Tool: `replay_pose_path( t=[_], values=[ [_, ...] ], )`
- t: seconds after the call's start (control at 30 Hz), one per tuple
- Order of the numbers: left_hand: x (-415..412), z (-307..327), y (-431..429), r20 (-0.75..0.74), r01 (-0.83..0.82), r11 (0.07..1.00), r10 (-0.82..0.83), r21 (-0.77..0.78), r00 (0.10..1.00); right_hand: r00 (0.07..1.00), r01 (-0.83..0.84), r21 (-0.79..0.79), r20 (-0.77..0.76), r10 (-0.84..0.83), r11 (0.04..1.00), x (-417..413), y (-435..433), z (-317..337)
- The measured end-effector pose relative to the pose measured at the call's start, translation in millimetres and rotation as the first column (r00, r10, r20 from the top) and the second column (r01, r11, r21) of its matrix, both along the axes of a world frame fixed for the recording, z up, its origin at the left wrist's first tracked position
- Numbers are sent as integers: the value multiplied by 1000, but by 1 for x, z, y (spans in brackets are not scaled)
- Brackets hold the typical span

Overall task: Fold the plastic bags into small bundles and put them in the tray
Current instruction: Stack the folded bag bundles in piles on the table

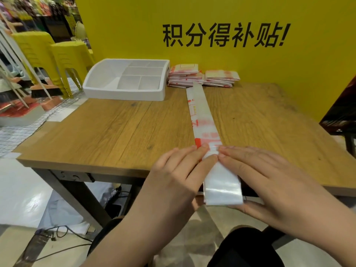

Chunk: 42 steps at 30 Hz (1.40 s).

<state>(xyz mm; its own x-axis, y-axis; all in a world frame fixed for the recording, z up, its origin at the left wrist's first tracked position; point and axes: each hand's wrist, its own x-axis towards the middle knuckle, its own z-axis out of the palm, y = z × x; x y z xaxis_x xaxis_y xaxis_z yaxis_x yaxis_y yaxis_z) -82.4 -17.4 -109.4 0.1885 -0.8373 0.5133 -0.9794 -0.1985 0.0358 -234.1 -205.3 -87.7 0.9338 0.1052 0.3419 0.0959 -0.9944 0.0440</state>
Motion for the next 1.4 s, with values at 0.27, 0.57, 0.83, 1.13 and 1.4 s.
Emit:
replay_pose_path(
  t=[0.27,0.57,0.83,1.13,1.4],
  values=[
    [-6,9,29,-303,60,988,-102,-143,947,971,-42,389,234,-55,920,-20,31,-1],
    [-14,19,31,-414,-5,968,-102,-250,904,967,31,580,189,-171,814,-9,52,11],
    [-18,17,20,-455,-121,932,-52,-343,889,929,111,677,189,-318,728,3,62,18],
    [-24,19,19,-596,-211,923,-23,-320,803,884,210,676,178,-433,706,4,70,18],
    [-34,19,4,-471,-244,912,65,-330,880,850,374,537,128,-511,756,15,80,15]
  ],
)
